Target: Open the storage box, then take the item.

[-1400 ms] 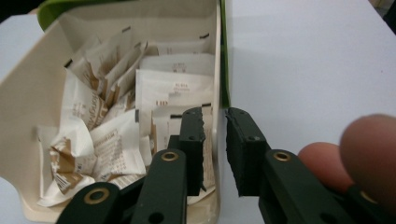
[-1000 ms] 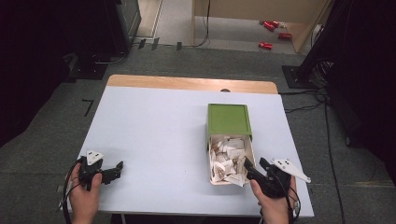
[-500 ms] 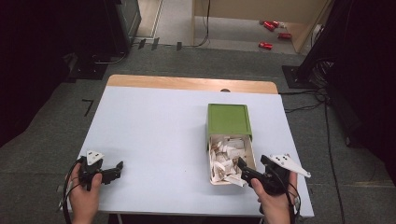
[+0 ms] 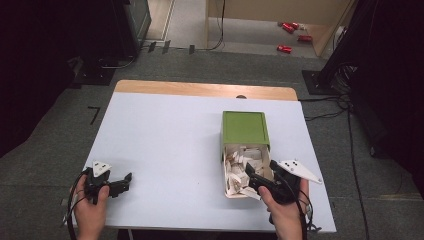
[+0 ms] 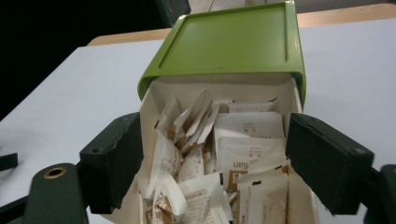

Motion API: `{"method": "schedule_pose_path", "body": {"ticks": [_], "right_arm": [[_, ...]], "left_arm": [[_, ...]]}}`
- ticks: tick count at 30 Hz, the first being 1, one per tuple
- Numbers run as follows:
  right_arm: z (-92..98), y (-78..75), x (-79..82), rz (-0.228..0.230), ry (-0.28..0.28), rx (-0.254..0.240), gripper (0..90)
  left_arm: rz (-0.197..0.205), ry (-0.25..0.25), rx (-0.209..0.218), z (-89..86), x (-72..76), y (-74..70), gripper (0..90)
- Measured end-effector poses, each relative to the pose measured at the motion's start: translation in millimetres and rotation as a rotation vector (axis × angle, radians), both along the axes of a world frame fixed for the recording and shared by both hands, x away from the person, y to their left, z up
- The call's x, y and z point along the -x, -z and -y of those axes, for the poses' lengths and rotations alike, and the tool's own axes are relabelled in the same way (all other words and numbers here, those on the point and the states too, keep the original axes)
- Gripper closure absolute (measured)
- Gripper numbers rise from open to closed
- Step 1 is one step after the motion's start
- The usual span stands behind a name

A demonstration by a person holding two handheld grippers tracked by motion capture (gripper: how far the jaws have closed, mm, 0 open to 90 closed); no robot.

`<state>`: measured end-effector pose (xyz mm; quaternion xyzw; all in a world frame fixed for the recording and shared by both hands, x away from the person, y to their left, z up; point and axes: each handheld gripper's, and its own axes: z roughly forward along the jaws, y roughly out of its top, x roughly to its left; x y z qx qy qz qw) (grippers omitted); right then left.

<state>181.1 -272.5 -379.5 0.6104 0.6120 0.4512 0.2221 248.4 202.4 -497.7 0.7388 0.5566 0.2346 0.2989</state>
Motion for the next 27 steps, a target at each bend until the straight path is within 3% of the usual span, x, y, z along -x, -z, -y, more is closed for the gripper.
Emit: {"method": "schedule_pose_path", "body": {"ticks": [12,16,17,27], "right_arm": [[-16.2,1.5,-8.5,0.004,-0.041,0.017,23.0],[-20.2,5.6,-9.4,-0.001,-0.056,0.026,27.9],[-21.7,7.9,-9.0,0.003,-0.05,0.03,34.9],[-26.7,22.1,-8.0,-0.017,-0.048,0.071,48.0]], "left_arm": [[0.0,0.0,0.0,-0.1,0.0,0.0,10.8],[0.001,-0.001,0.002,0.0,-0.1,0.1,10.8],[0.0,0.0,0.001,-0.1,-0.1,0.0,10.7],[0.0,0.0,0.001,0.1,-0.1,0.0,10.7]]}}
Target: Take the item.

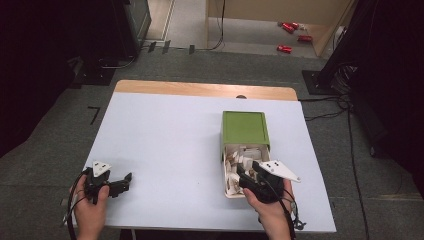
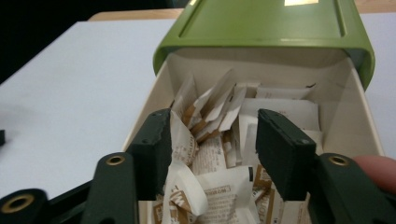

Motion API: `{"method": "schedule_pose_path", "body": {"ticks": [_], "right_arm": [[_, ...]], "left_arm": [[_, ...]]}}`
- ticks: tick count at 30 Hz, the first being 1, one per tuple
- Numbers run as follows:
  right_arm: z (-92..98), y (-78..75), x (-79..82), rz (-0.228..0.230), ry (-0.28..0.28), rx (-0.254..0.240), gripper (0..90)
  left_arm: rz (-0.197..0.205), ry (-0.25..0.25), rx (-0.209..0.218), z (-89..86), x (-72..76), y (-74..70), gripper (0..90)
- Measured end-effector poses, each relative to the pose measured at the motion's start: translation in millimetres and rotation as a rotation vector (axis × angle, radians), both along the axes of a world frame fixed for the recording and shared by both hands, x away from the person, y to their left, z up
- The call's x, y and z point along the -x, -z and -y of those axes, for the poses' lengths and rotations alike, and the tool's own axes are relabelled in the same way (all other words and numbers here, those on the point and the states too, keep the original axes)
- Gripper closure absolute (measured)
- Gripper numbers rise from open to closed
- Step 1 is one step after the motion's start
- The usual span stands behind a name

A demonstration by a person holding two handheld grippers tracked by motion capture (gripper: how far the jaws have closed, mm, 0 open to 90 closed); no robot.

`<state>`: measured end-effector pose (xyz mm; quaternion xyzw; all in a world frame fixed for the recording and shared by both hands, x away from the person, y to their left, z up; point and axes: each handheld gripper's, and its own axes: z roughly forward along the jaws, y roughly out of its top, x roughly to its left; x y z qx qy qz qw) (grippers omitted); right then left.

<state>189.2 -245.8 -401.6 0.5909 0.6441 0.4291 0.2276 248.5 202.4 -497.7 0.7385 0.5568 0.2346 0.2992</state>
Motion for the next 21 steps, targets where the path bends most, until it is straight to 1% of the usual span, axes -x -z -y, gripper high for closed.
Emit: {"method": "schedule_pose_path", "body": {"ticks": [1,2,4,6,8,9,12,16,21], "right_arm": [[-0.2,1.8,-0.1,-0.006,0.001,0.004,49.7],[0.0,5.5,-0.1,-0.012,-0.003,0.004,54.3],[-0.2,9.0,0.1,-0.022,-0.012,0.001,56.7],[-0.4,10.5,0.6,-0.028,-0.019,-0.006,56.8],[-2.3,14.1,3.8,-0.041,-0.048,-0.018,56.9],[-2.3,14.1,3.8,-0.041,-0.048,-0.018,56.9],[-4.9,18.6,8.5,-0.047,-0.074,-0.007,58.3],[-4.5,24.5,9.0,-0.063,-0.067,-0.006,59.4],[-8.0,32.6,10.1,-0.088,-0.083,0.005,59.6]], "left_arm": [[0.001,0.0,0.001,0.1,0.0,0.0,10.8],[0.001,0.0,0.001,0.1,0.0,0.1,10.8],[0.0,0.0,0.0,0.0,0.0,0.0,10.8],[0.0,0.0,0.0,0.0,0.0,0.0,10.8],[0.0,0.0,0.0,0.0,0.0,0.0,10.8],[0.0,0.0,0.0,0.0,0.0,0.0,10.8],[0.001,-0.001,0.001,0.1,0.0,0.0,10.8],[0.0,0.0,0.001,0.0,0.0,0.0,10.8],[0.0,0.0,0.001,0.0,0.0,0.0,10.8]]}}
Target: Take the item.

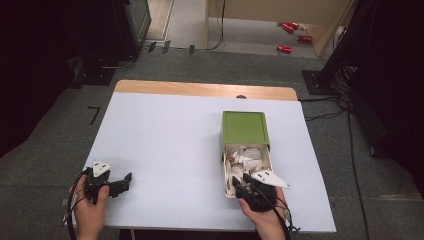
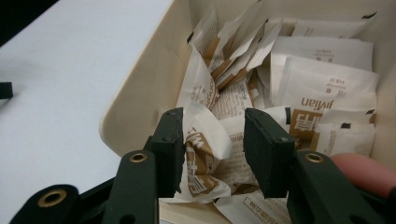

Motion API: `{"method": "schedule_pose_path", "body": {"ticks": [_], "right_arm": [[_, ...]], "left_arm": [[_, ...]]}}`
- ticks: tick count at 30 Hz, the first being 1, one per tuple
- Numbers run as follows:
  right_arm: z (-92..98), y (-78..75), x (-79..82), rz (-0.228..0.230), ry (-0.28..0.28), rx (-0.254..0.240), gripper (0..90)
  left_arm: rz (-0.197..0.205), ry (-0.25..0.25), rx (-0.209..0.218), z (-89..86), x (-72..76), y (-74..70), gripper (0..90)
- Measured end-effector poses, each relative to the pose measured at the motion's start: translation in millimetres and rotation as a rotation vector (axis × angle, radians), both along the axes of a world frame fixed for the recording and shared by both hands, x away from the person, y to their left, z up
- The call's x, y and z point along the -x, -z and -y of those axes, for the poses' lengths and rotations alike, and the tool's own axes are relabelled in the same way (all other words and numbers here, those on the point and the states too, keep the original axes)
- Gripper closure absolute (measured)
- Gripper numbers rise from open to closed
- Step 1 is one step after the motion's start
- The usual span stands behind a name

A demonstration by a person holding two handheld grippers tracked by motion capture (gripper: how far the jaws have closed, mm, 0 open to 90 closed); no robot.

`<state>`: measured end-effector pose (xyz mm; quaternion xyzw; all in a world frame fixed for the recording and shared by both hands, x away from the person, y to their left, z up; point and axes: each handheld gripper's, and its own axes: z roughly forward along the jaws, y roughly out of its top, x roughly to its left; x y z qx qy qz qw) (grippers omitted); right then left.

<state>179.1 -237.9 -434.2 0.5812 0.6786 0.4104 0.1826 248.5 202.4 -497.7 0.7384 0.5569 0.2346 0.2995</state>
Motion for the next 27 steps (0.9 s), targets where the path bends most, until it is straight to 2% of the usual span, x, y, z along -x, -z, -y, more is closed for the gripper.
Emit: {"method": "schedule_pose_path", "body": {"ticks": [3,5,9,12,13,18,27], "right_arm": [[-3.3,7.3,-1.1,-0.023,-0.017,0.003,62.5],[-4.1,9.2,-1.3,-0.025,-0.023,0.006,63.8],[-5.3,12.2,-1.1,-0.029,-0.03,0.011,72.8],[-4.1,12.2,-1.1,-0.029,-0.032,0.007,73.9],[-2.4,11.8,-0.9,-0.024,-0.027,-0.008,74.7],[0.2,8.1,-0.1,0.0,-0.019,-0.017,74.9],[10.6,-9.8,0.9,0.055,0.003,-0.033,75.1]], "left_arm": [[0.0,0.0,0.0,0.0,0.0,0.0,10.8],[0.0,0.0,0.0,0.0,0.0,0.0,10.8],[0.0,0.0,0.0,0.0,0.0,0.0,10.8],[0.0,0.0,0.0,0.0,0.0,0.0,10.8],[0.0,0.0,0.0,0.0,0.0,0.0,10.8],[0.0,0.0,0.0,0.0,0.0,0.0,10.8],[0.0,0.0,0.0,0.0,0.0,0.0,10.8]]}}
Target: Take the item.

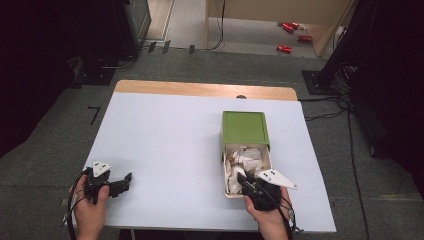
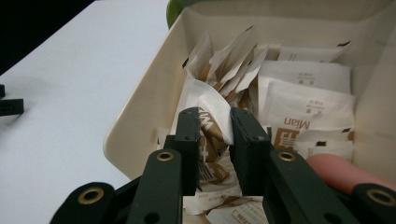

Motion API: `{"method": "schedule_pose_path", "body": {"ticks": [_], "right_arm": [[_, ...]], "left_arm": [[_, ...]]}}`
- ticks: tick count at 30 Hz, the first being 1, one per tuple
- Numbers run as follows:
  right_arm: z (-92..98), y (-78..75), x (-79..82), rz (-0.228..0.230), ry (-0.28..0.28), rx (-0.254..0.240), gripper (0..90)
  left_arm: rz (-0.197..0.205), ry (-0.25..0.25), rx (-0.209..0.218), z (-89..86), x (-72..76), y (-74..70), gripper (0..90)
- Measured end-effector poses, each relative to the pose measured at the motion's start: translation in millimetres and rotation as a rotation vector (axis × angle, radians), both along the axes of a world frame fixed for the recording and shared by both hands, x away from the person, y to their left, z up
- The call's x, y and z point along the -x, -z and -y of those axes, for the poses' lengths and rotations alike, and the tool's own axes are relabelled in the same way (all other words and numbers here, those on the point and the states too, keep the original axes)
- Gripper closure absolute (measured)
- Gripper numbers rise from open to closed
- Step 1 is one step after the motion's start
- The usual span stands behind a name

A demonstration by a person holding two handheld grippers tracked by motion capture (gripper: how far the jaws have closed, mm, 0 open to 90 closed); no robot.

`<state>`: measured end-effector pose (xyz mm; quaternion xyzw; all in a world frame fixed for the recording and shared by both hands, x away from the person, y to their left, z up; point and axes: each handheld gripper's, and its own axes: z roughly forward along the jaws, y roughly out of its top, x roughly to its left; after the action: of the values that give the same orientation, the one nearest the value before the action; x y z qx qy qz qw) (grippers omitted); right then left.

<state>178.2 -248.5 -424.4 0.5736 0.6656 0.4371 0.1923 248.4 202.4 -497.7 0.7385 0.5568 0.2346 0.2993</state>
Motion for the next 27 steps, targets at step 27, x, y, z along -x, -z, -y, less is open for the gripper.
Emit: {"method": "schedule_pose_path", "body": {"ticks": [27], "right_arm": [[25.4,-31.8,1.5,0.087,0.074,-0.014,75.0]], "left_arm": [[0.0,0.001,0.0,-0.2,0.1,0.0,10.8]]}}
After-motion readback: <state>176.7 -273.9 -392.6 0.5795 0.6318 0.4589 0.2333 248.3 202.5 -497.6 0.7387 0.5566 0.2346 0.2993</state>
